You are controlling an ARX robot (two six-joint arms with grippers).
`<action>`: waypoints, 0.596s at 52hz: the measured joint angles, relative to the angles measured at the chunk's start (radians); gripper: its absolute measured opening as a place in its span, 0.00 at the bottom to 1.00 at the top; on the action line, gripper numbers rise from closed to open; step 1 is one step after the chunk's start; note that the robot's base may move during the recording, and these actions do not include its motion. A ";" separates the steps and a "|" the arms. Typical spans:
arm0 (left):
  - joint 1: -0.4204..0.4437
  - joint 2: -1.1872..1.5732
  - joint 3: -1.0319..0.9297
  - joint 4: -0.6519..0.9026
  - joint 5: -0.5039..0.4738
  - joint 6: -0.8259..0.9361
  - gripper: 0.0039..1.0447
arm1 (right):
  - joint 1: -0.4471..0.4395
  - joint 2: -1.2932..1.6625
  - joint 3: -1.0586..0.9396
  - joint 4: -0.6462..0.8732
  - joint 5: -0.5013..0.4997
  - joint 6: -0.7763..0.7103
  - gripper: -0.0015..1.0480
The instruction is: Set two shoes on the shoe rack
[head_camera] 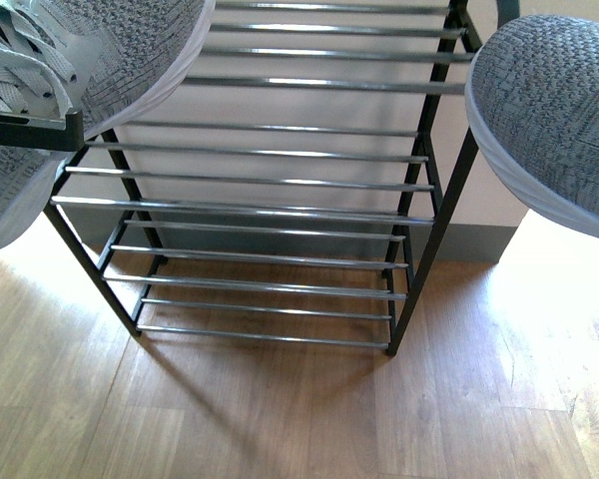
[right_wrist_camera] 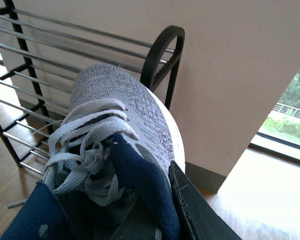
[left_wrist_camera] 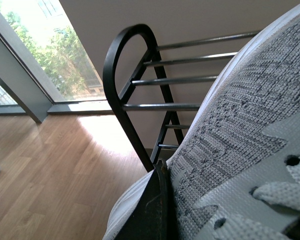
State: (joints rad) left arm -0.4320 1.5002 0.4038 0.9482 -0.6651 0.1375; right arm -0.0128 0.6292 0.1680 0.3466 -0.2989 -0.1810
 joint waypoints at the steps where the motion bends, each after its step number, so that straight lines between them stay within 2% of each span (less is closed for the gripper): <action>1: 0.000 0.000 0.000 0.000 0.001 0.000 0.02 | 0.000 0.000 0.000 0.000 -0.001 0.000 0.01; 31: -0.007 -0.001 0.000 0.000 0.012 0.000 0.02 | -0.001 0.000 0.001 0.000 0.010 0.000 0.01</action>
State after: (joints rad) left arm -0.4389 1.4994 0.4042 0.9482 -0.6529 0.1375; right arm -0.0135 0.6292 0.1688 0.3466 -0.2886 -0.1810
